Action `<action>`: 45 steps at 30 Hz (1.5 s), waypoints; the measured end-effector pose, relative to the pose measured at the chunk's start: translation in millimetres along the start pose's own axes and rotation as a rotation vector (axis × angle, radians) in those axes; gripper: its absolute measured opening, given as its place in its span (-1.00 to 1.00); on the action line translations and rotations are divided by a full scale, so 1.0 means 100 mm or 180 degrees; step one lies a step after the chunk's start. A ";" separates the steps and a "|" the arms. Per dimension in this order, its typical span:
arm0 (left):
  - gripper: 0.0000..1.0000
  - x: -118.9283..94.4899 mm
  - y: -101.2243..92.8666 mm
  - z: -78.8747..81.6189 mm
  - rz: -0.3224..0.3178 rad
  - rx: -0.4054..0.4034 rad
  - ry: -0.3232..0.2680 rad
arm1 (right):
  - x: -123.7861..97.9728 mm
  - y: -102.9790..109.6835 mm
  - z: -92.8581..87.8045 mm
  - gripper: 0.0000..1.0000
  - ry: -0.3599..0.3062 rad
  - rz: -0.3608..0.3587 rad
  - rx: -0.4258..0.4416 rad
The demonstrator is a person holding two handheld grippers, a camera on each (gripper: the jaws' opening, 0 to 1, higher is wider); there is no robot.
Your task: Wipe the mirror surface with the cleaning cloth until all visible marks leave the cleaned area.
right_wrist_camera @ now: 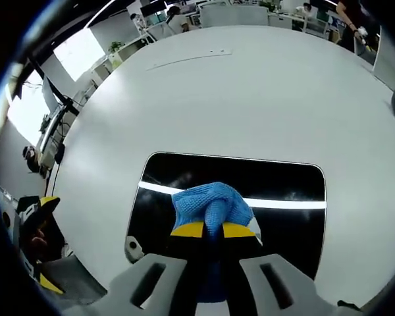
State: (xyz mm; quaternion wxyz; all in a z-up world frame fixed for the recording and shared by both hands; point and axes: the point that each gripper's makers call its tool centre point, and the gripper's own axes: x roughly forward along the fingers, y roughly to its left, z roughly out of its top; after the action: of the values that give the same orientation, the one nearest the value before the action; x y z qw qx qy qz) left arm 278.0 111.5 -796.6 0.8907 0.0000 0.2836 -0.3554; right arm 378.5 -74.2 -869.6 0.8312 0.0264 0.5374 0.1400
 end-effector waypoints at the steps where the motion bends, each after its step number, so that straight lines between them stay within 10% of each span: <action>1: 0.98 0.00 -0.01 0.00 -0.0008 -0.0006 0.0000 | 0.00 0.00 0.00 -0.96 0.0019 0.0007 0.0040; 45: 0.98 0.02 0.12 0.03 0.0150 -0.0084 -0.0047 | 0.21 -0.03 0.49 -0.98 0.0106 0.0007 0.0130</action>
State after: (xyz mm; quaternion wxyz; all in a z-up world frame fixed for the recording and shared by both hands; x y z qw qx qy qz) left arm 288.4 119.0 -797.8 0.9008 -0.0077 0.2816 -0.3306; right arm 431.3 -66.1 -867.8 0.8213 0.0416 0.5538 0.1304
